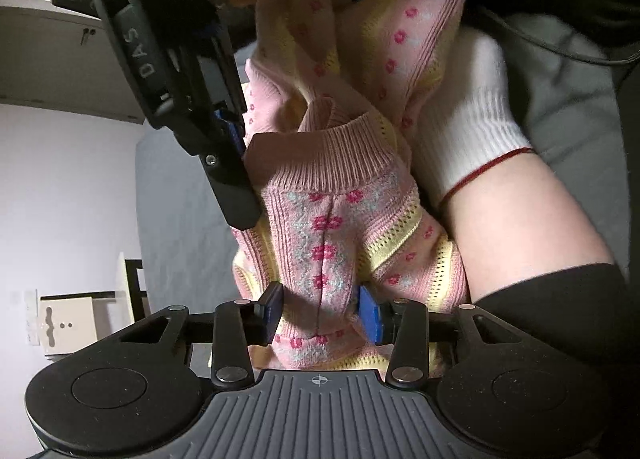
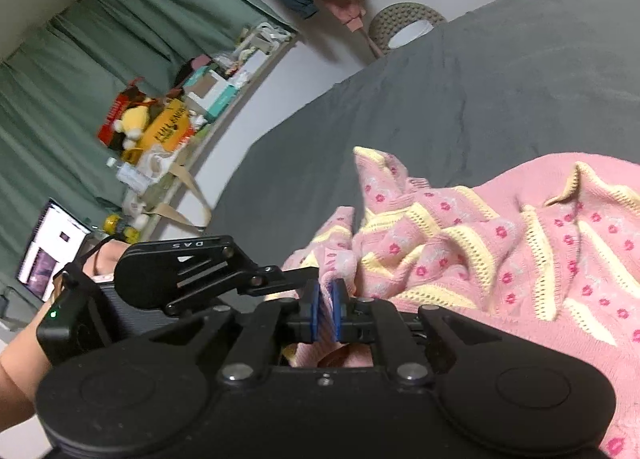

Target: Fold clothes

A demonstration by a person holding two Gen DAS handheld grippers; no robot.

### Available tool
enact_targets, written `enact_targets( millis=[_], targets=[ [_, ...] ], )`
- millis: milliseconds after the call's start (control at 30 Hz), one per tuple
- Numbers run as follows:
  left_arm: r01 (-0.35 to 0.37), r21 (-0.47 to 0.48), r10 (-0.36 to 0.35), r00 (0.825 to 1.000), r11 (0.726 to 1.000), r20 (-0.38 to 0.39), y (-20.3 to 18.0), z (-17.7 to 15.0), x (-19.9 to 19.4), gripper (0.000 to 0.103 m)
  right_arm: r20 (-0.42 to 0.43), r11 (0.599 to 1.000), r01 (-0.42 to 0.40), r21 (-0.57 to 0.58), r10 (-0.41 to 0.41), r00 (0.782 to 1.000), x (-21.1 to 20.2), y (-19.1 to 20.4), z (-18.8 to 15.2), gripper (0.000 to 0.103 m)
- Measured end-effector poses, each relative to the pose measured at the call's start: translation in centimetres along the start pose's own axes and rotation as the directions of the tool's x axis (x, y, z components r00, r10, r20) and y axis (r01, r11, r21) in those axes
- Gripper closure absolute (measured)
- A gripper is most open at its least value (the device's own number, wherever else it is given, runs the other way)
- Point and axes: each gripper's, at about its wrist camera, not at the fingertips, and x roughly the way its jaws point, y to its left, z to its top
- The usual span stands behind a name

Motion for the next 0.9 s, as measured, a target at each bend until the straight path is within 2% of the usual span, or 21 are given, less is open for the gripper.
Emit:
enact_targets(
  millis=[33,133,200,267,333,367,500,567,633,700,767,800,833,900],
  targets=[
    [-0.005,-0.023,0.005,1.0,1.0,0.0,0.0,0.0,0.3,0.06,0.017,0.999,0.031,-0.021,-0.031,0.999,-0.3,0.3,0.0,0.087],
    [-0.04,-0.08,0.038,0.999,0.996,-0.019,0.0,-0.1,0.7,0.077,0.06,0.987,0.088,-0.134,-0.081,0.995,-1.6,2.1,-0.3,0.073],
    [-0.064,-0.097,0.06,0.997,0.993,-0.037,0.0,-0.2,0.5,0.081,0.079,0.966,0.106,-0.237,-0.09,0.993,-2.4,3.8,-0.6,0.071],
    [-0.079,-0.122,0.074,0.996,0.989,-0.044,-0.1,-0.1,0.1,0.082,0.068,0.924,0.102,-0.369,-0.082,0.994,-2.5,6.0,-1.3,0.071],
    [-0.079,-0.131,0.073,0.996,0.988,-0.046,-0.3,0.0,-0.5,0.082,0.063,0.849,0.119,-0.514,-0.101,0.993,-2.0,8.4,-2.5,0.071],
    [-0.075,-0.137,0.069,0.996,0.988,-0.048,-0.3,0.0,-0.9,0.082,0.063,0.8,0.135,-0.585,-0.121,0.991,-1.5,9.4,-3.2,0.071],
    [-0.073,-0.182,0.063,0.996,0.981,-0.062,-0.2,0.1,-2.4,0.082,0.075,0.626,0.185,-0.758,-0.198,0.977,0.8,12.1,-5.8,0.071],
    [-0.072,-0.214,0.058,0.996,0.974,-0.071,-0.1,0.2,-3.2,0.082,0.117,0.511,0.227,-0.829,-0.239,0.964,1.7,13.2,-7.5,0.071],
    [-0.08,-0.225,0.064,0.995,0.971,-0.076,-0.1,0.3,-3.8,0.082,0.172,0.387,0.283,-0.878,-0.297,0.939,2.7,13.9,-9.0,0.071],
    [-0.082,-0.228,0.066,0.995,0.97,-0.076,-0.2,0.5,-4.4,0.082,0.218,0.314,0.324,-0.892,-0.329,0.919,3.3,14.0,-9.7,0.074],
    [-0.079,-0.232,0.064,0.995,0.969,-0.075,-0.4,0.5,-4.7,0.087,0.238,0.27,0.343,-0.9,-0.357,0.903,3.6,13.9,-10.1,0.084],
    [-0.085,-0.23,0.069,0.995,0.97,-0.075,-0.9,0.4,-4.8,0.087,0.234,0.269,0.343,-0.9,-0.366,0.901,3.8,13.9,-10.0,0.088],
    [-0.09,-0.224,0.074,0.994,0.971,-0.076,-1.2,0.4,-4.8,0.087,0.217,0.279,0.333,-0.901,-0.375,0.901,3.9,13.8,-9.9,0.096],
    [-0.1,-0.197,0.084,0.993,0.975,-0.085,-1.4,0.2,-4.6,0.087,0.186,0.313,0.315,-0.896,-0.38,0.906,3.8,13.6,-9.7,0.099]
  ],
)
